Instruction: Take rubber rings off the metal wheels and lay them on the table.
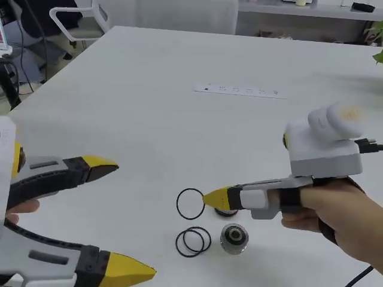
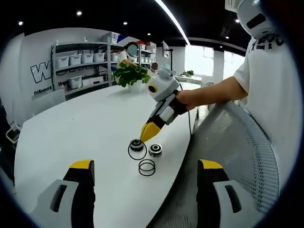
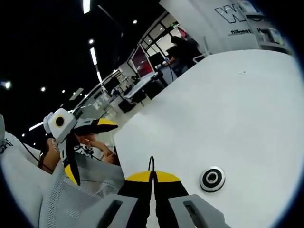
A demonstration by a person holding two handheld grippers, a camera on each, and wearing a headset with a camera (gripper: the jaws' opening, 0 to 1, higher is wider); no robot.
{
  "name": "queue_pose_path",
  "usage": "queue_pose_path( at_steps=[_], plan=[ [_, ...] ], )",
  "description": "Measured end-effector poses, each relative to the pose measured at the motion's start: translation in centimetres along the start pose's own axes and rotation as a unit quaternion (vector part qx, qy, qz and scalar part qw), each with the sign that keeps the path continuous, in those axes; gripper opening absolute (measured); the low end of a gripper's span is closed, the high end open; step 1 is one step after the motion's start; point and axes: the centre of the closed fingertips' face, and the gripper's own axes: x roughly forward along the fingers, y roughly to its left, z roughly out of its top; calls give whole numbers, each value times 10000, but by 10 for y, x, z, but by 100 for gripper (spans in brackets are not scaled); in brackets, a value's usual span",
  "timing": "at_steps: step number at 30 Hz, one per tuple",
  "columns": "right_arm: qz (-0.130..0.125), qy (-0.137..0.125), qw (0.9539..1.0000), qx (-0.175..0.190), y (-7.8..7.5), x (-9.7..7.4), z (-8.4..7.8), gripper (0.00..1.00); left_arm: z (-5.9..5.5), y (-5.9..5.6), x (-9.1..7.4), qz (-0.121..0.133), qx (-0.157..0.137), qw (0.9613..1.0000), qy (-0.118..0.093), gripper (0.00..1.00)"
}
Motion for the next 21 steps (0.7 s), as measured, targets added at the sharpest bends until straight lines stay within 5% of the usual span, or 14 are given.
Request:
queue_pose_path(
  at_steps=[21],
  plan=[
    [-4, 556, 9984, 86, -12, 19, -30, 0, -20, -2, 10, 67, -184, 9996, 213, 85]
  ],
)
